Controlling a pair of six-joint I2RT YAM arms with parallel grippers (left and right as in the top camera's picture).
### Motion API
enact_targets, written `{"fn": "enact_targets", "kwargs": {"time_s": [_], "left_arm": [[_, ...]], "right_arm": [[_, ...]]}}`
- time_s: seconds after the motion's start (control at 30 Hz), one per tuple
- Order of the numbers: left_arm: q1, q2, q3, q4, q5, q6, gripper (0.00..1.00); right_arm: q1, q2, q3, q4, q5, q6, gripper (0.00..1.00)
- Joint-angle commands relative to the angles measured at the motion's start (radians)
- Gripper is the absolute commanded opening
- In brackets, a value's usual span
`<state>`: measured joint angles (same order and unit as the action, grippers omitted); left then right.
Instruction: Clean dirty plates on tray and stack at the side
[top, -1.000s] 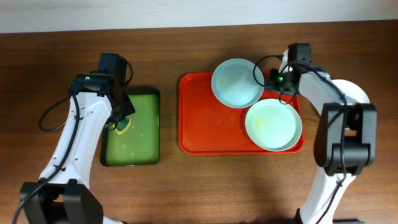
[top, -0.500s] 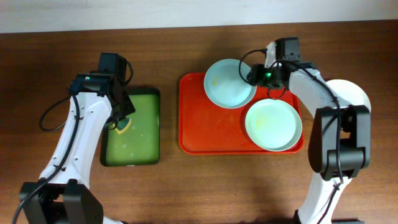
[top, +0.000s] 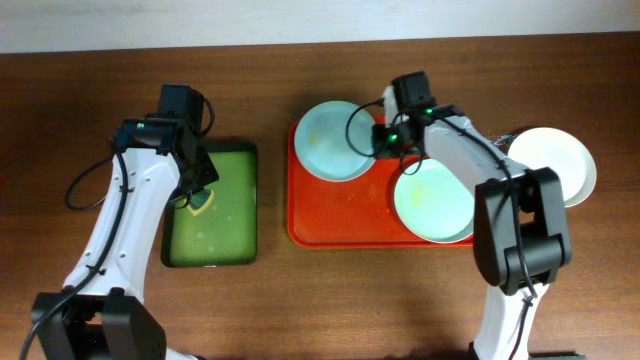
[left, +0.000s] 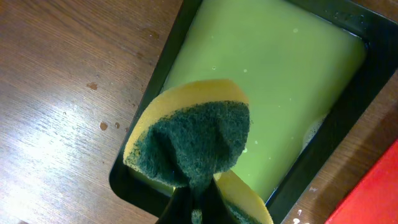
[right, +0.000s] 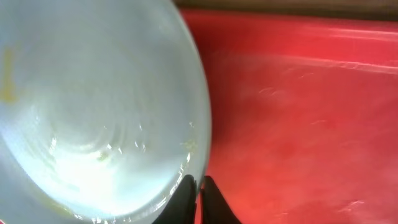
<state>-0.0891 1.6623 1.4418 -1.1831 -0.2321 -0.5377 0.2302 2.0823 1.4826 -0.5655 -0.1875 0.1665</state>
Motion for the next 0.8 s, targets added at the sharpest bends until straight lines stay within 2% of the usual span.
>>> {"fn": "enact_targets", "kwargs": {"time_s": [0.0, 0.17, 0.2, 0.27, 0.33, 0.4, 0.43, 0.53, 0.63, 0.67, 0.73, 0.77], "left_arm": [[0.002, -0.006, -0.001, 0.003, 0.007, 0.019, 0.0], [0.002, -0.006, -0.001, 0.005, 0.007, 0.019, 0.0], [0.002, -0.006, -0.001, 0.006, 0.007, 0.019, 0.0], [0.002, -0.006, -0.001, 0.008, 0.007, 0.019, 0.0], [0.002, -0.006, -0.001, 0.008, 0.007, 0.019, 0.0], [0.002, -0.006, -0.001, 0.012, 0.008, 0.019, 0.0], [0.002, -0.006, -0.001, 0.015, 0.008, 0.019, 0.0], [0.002, -0.006, -0.001, 0.015, 0.008, 0.019, 0.0], [0.002, -0.006, -0.001, 0.014, 0.008, 0.019, 0.0], [0.002, -0.006, -0.001, 0.014, 0.008, 0.019, 0.0], [0.002, -0.006, -0.002, 0.0, 0.045, 0.02, 0.0], [0.0, -0.006, -0.003, 0.001, 0.079, 0.025, 0.0]], "right_arm": [[0.025, 0.013, -0.007, -0.048, -0.074, -0.031, 0.04], [0.022, 0.011, -0.006, -0.17, -0.064, -0.107, 0.04], [0.022, 0.011, 0.002, -0.169, -0.064, -0.107, 0.1], [0.022, 0.011, 0.04, -0.172, -0.072, -0.082, 0.29], [0.022, 0.011, 0.101, -0.21, -0.081, -0.028, 0.3], [0.025, 0.011, 0.118, -0.169, -0.097, 0.005, 0.4], [0.025, 0.018, 0.115, -0.137, -0.089, 0.04, 0.41], [0.025, 0.074, 0.1, -0.081, 0.008, 0.205, 0.4], [0.026, 0.122, 0.099, -0.08, 0.005, 0.213, 0.39], [0.026, 0.126, 0.097, -0.094, 0.005, 0.212, 0.35], [0.026, 0.126, 0.098, -0.131, 0.0, 0.205, 0.09], [0.024, 0.125, 0.098, -0.169, 0.0, 0.205, 0.04]]}}
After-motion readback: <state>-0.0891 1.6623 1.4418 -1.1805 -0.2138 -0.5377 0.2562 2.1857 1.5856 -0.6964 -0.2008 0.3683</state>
